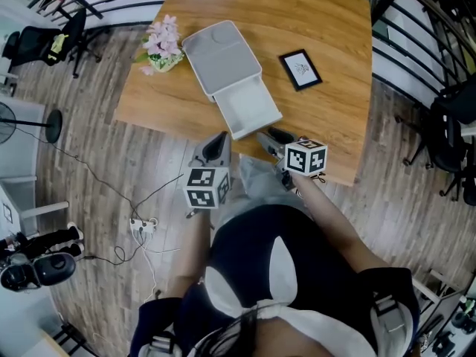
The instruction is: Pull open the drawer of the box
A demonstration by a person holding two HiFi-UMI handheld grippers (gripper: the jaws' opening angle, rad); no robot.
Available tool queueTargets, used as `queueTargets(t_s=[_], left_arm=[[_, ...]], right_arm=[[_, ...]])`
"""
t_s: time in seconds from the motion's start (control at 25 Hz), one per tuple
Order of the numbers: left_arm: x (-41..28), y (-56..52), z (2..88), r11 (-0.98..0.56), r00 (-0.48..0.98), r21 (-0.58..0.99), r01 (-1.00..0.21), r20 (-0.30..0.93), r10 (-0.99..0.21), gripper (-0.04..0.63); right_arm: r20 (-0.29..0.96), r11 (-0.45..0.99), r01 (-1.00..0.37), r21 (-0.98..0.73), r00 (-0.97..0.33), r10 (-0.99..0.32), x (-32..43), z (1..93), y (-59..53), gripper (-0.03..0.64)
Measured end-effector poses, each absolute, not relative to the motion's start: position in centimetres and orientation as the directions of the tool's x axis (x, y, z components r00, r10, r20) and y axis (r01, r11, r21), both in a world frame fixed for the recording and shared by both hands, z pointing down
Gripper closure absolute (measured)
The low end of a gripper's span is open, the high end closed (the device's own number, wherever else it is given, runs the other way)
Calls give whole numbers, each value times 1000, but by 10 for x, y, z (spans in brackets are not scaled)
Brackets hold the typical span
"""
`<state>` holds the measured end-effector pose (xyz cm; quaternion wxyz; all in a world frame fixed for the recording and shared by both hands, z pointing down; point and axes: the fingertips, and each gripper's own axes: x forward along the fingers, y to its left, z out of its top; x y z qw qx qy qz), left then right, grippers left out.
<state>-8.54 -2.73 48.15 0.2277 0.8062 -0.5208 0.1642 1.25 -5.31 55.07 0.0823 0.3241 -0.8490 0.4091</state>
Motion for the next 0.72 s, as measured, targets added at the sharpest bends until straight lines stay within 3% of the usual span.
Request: queueTargets(t_s=[0.48,0.72], left_arm=[[-65,-18,456,-392,431,182,-902,447,-784,574],[-49,-13,441,-419,447,162,-894,407,-797,575]], right_arm=[[296,688,-665,-290,-747,-596,2,476,-47,527],[267,720,-672,-174,-736,-622,0,450,-38,602]])
